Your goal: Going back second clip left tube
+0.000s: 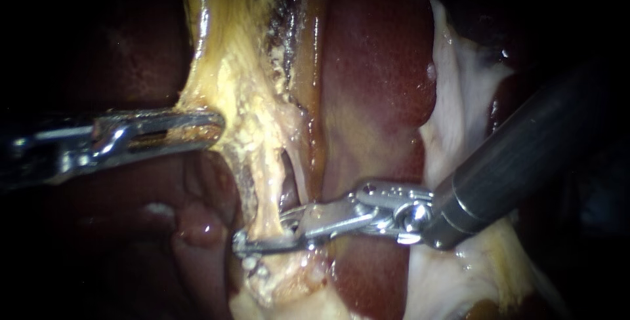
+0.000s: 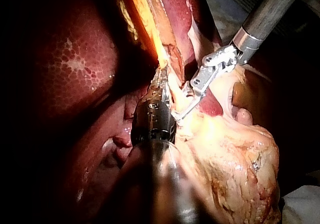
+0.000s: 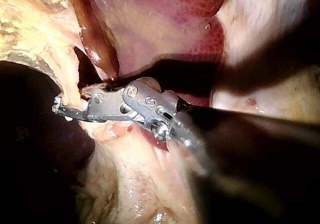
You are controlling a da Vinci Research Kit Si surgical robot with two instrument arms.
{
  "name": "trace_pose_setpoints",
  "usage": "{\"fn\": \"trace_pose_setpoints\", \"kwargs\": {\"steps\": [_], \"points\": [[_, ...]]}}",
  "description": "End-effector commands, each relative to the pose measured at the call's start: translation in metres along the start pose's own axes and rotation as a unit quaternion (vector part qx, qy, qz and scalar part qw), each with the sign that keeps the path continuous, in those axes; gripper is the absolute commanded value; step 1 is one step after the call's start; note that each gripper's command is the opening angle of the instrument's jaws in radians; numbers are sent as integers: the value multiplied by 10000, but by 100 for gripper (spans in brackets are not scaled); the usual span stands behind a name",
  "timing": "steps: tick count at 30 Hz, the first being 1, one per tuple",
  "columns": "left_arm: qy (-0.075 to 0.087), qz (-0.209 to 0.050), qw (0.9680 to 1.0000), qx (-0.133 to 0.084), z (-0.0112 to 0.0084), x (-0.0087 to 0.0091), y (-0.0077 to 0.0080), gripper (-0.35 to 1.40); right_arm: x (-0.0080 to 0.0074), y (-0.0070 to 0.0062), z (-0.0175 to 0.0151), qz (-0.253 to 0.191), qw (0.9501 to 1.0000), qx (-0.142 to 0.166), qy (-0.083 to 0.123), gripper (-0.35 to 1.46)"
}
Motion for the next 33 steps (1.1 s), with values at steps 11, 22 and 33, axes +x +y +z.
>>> {"fn": "trace_pose_setpoints", "kwargs": {"steps": [11,22,33], "points": [[-25,14,10000,-59,3,0,19,-35,0,-2,1,62,10000,-5,7,-9],[-25,13,10000,-61,2,1,19,-35,16,-1,-12,-658,9972,-204,274,59],[-24,14,10000,-58,1,1,19,-35,14,5,-73,-1236,9908,-442,313,60]]}}
